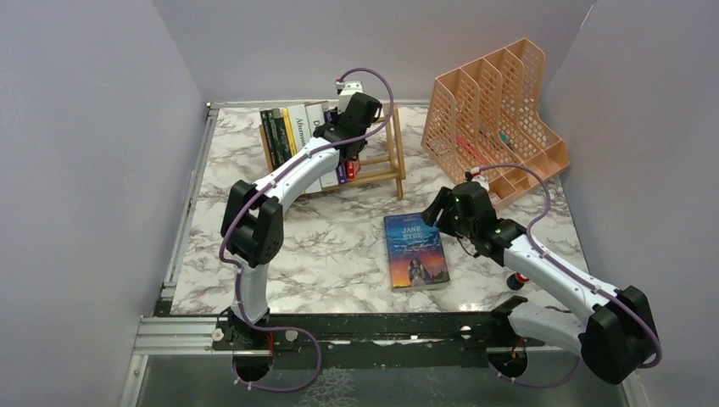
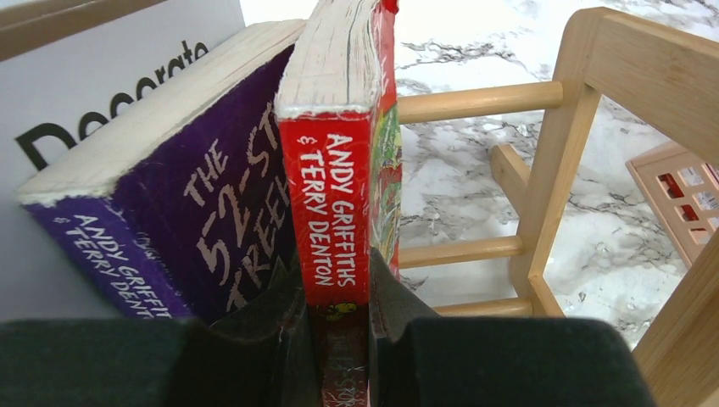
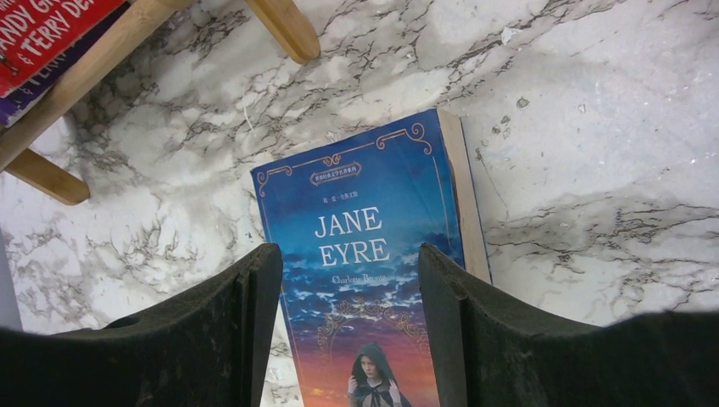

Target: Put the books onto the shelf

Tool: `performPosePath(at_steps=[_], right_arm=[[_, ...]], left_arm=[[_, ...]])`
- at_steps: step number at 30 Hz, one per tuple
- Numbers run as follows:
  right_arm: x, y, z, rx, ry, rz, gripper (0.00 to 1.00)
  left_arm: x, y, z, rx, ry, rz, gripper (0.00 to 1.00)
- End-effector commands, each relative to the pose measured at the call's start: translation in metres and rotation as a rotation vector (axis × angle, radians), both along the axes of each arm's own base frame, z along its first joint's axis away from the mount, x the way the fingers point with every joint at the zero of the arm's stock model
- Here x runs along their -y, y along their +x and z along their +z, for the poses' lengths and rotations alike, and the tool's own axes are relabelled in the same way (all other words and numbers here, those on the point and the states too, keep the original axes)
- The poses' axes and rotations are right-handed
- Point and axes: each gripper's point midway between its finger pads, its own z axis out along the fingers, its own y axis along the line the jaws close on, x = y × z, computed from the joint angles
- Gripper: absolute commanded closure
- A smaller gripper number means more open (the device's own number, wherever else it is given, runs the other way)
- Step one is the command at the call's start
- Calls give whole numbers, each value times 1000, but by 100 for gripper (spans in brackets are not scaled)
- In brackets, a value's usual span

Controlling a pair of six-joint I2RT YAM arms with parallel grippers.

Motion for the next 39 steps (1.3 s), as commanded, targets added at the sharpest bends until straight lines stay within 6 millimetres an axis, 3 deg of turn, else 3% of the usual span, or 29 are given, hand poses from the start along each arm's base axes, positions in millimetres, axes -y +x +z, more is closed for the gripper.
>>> performPosePath(at_steps=[1, 10, 13, 16, 19, 22, 26, 29, 35, 39], right_arm=[[-7, 3, -3, -6, 22, 10, 36], [-6, 2, -6, -16, 15, 10, 36], [-5, 2, -5, -15, 13, 6, 36], [-5, 3, -4, -11, 11, 5, 36], [-5, 4, -5, -13, 9, 3, 36], [-7, 5, -4, -14, 12, 6, 36], [-8, 5, -4, -16, 17, 10, 36], [-8, 6, -3, -13, 13, 7, 36], [-6, 11, -2, -2, -27, 22, 36], [-1, 13, -8, -34, -91, 25, 36]], left_arm=[[-20, 7, 25, 61, 15, 98, 100], [-5, 3, 10, 14, -63, 58, 100], [-10, -1, 12, 16, -53, 70, 76], [-18, -3, 24, 39, -32, 81, 62], [-23, -5, 43, 71, -26, 84, 60], [-29, -7, 61, 103, -18, 91, 62], [-41, -10, 81, 138, 19, 115, 72], [-48, -14, 96, 157, 39, 123, 72], [-50, -29, 125, 188, 0, 78, 42], [-35, -49, 126, 155, -118, -12, 33]])
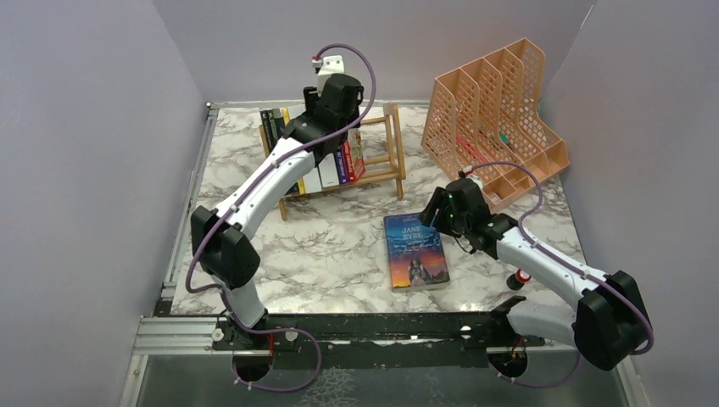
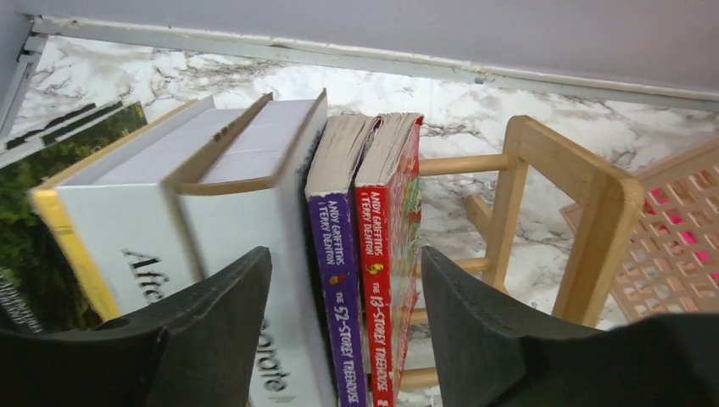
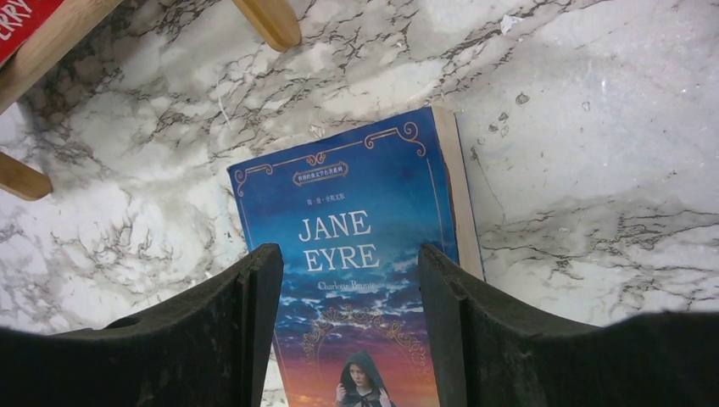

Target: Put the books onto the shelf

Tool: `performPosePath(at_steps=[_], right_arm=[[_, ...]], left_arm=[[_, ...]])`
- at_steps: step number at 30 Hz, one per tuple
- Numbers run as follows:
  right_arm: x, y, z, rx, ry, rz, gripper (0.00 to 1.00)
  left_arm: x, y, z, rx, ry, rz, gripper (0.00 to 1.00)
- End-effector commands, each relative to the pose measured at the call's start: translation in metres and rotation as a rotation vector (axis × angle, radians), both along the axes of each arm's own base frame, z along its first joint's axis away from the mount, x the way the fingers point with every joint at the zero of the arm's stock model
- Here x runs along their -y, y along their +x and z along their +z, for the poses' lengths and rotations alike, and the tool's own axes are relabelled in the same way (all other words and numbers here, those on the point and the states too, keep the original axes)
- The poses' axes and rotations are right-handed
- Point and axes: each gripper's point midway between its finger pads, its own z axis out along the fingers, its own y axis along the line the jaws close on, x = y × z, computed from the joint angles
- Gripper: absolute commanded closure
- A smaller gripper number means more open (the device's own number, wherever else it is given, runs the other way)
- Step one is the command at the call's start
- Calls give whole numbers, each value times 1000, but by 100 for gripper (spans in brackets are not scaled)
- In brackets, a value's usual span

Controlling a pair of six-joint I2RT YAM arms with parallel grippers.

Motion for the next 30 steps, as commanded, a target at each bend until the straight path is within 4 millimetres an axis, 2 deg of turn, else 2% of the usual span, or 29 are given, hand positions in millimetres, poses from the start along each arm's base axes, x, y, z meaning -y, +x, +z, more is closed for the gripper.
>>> performPosePath(at_steps=[1, 4, 6, 9, 14, 17, 21, 26, 30], right_arm=[[6, 12, 6, 2, -80, -12, 35], [19, 12, 1, -28, -157, -39, 30], [22, 9, -5, -61, -189, -37, 23], [24, 1, -17, -113, -204, -32, 19], [18, -16, -36, -183, -162, 2, 19], [10, -21, -44, -207, -142, 49, 19], [0, -24, -50, -224, -107, 99, 20], [-5, -27, -54, -244, -79, 108, 23], [-6, -25, -54, -244, -76, 105, 27]], left_arm=[[0, -32, 27, 2, -117, -89, 31], [17, -55, 18, -47, -196, -212, 27], [30, -72, 10, -84, -248, -309, 25], [56, -107, -7, -154, -364, -480, 22], [89, -162, -49, -280, -493, -631, 19], [107, -186, -74, -360, -541, -649, 19], [124, -198, -105, -437, -545, -606, 19], [128, -208, -152, -517, -495, -552, 19], [136, -217, -178, -570, -465, -569, 32]])
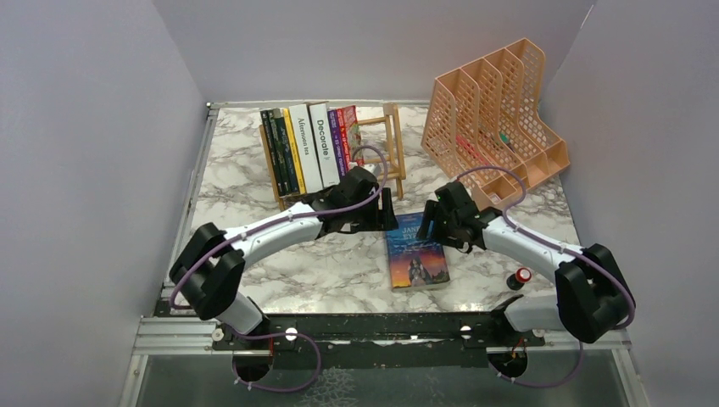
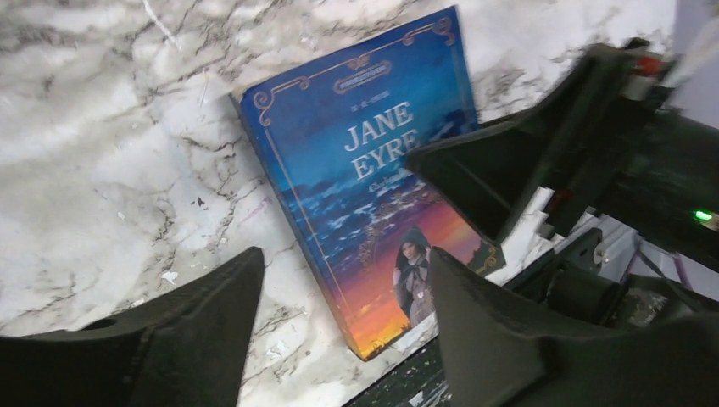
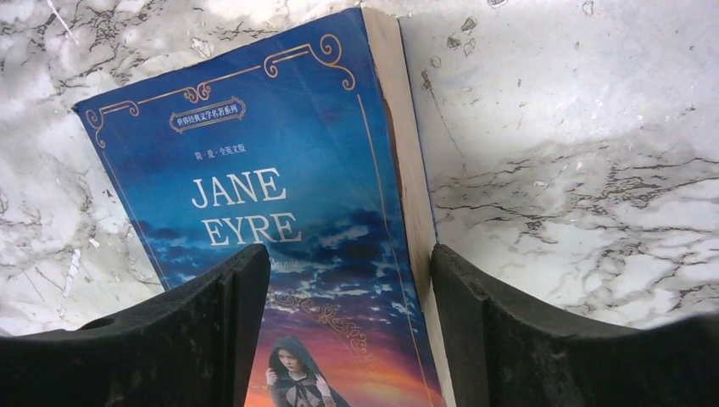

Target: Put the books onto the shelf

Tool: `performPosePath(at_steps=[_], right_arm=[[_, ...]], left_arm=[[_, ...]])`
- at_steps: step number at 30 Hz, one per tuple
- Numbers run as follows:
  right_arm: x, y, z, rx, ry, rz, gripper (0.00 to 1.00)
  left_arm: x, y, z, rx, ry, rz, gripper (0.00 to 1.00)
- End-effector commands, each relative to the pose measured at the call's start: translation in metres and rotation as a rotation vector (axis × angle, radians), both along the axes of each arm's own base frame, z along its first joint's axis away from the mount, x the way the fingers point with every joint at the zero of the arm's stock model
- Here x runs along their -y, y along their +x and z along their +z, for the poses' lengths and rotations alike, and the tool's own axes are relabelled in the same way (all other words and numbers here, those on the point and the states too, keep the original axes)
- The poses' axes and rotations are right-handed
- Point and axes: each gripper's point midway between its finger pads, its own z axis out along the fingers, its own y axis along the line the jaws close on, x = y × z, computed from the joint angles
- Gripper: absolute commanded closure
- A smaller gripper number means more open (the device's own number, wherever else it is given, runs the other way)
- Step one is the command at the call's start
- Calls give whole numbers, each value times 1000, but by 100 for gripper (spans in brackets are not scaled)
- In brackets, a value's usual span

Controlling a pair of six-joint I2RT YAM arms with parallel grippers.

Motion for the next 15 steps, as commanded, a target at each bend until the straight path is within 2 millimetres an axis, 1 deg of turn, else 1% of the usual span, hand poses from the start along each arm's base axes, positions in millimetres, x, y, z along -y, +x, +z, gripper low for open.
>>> performPosePath(at_steps=[1, 3, 6, 8, 9, 12, 15], right_arm=[[-10, 3, 2, 10, 48, 16, 28], [-14, 6, 9, 44, 77, 25, 32], [-19, 11, 24, 111, 122, 36, 39], [-20, 13, 31, 141, 134, 44, 42], [-24, 11, 34, 138, 154, 62, 43], [-31, 8, 39, 125, 187, 90, 45], [-40, 7, 43, 121, 235, 114, 46]], left_arm=[[9, -4, -31, -36, 27, -2, 37], [11, -7, -45, -56, 49, -18, 43], [17, -11, -60, -77, 66, -48, 45], [19, -13, -71, -87, 83, -60, 47], [19, -13, -76, -90, 97, -66, 49], [13, -11, -91, -81, 158, -64, 55], [7, -9, -98, -75, 195, -60, 58]])
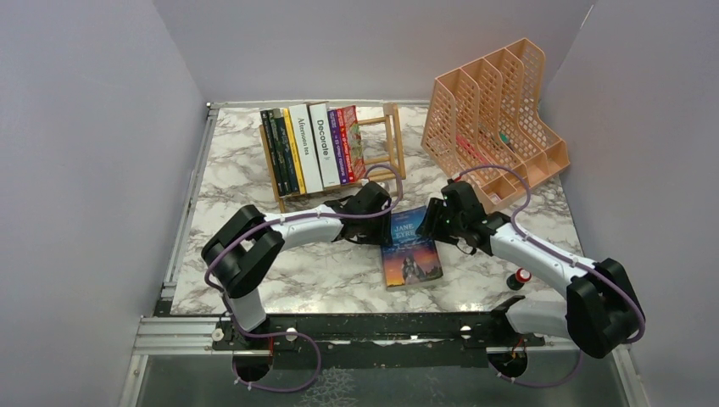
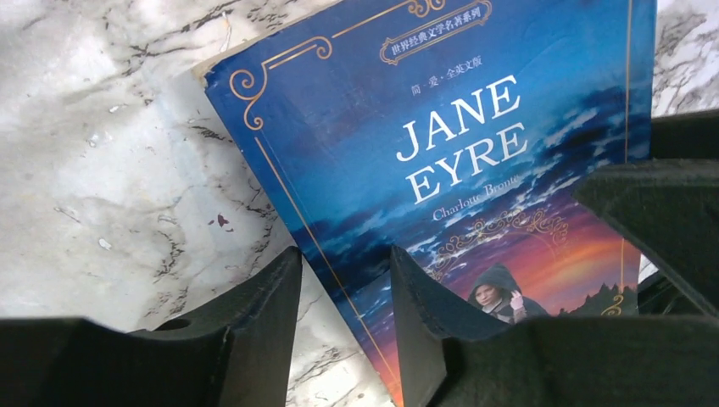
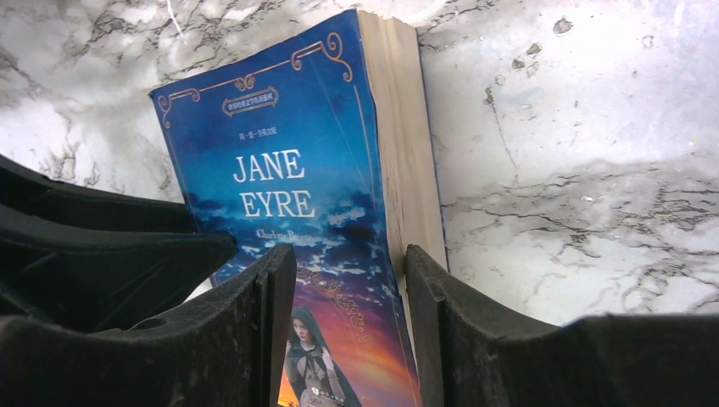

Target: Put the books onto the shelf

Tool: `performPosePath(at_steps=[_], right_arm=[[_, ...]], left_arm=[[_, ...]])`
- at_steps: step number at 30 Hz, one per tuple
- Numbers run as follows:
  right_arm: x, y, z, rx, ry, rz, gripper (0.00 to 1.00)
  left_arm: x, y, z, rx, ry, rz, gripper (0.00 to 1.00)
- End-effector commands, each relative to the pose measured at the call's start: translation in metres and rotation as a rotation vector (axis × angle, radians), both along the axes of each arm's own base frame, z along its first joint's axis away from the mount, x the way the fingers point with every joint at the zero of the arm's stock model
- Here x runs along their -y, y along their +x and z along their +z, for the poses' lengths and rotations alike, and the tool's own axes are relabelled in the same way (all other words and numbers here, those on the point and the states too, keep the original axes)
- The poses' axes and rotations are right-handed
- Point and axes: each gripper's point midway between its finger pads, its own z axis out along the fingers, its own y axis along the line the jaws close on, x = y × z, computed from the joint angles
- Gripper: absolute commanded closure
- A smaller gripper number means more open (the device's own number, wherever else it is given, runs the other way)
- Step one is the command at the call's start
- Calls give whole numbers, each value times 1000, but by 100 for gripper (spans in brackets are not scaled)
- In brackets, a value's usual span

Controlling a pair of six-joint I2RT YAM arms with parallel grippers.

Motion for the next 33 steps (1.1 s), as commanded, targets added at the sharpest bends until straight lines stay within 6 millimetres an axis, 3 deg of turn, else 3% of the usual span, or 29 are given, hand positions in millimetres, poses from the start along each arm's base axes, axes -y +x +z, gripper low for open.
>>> performPosePath(at_steps=[1, 8, 14, 17, 23, 28, 33], right_arm=[[-29, 3, 22, 37, 144, 79, 47], [-27, 5, 15, 25, 131, 48, 47], [17, 6, -17, -68, -132, -78, 42], [21, 7, -22, -79, -166, -70, 40], [-17, 2, -17, -100, -2, 63, 44], [-53, -1, 18, -49, 212, 172, 49], [-67, -3, 44, 1, 314, 217, 53]], left_arm=[[-2, 4, -9, 37, 42, -15, 59], [-9, 2, -18, 31, 67, -4, 64], [-9, 1, -17, 35, 61, -7, 64], [-8, 0, -17, 33, 58, -11, 64], [-8, 0, -19, 30, 58, -9, 64], [-7, -1, -20, 22, 57, -12, 65], [-8, -1, -20, 26, 58, -11, 65]])
